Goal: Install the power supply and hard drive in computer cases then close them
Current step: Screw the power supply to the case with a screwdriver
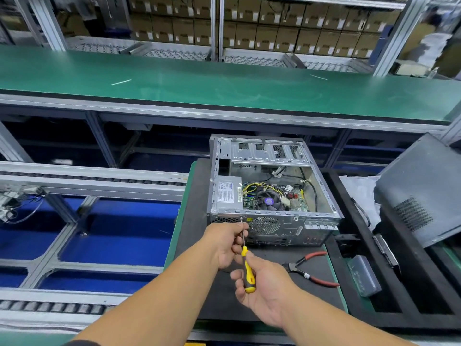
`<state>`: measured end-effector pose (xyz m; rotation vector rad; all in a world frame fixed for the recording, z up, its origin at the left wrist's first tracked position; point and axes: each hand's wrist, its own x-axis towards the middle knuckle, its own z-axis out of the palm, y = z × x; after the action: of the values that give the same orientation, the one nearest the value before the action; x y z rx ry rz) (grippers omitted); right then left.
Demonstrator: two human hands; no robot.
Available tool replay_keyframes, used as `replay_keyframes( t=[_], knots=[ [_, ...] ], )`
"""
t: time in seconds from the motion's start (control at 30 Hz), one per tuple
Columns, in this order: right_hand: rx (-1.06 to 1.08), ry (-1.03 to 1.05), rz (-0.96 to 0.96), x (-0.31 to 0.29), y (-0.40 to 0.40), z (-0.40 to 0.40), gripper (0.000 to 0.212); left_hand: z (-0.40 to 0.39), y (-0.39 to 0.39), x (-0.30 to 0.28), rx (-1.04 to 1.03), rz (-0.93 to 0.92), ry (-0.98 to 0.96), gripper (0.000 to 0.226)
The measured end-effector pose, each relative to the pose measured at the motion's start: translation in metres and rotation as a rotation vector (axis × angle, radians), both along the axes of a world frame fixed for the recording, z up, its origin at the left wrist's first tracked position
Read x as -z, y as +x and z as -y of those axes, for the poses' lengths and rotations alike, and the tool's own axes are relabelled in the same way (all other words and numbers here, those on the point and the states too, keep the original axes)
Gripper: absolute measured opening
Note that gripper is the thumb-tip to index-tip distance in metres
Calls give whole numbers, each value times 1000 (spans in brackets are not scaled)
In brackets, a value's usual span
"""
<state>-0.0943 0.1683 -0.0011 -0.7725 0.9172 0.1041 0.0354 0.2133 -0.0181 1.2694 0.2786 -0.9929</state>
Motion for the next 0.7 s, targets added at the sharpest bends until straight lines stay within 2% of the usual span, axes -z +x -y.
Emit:
replay_keyframes(
  t=[0.17,0.37,0.57,0.7],
  knots=[
    [19,-47,6,1,4,-3,10,7,1,4,-71,50,29,18],
    [-114,-102,-72,4,2,-4,41,8,2,10,-39,113,131,30],
    [-142,-55,-50,2,3,-3,42,2,4,5,96,140,128,20],
    [-117,-25,-29,0,3,-3,32,4,5,7,67,172,110,16]
  ],
)
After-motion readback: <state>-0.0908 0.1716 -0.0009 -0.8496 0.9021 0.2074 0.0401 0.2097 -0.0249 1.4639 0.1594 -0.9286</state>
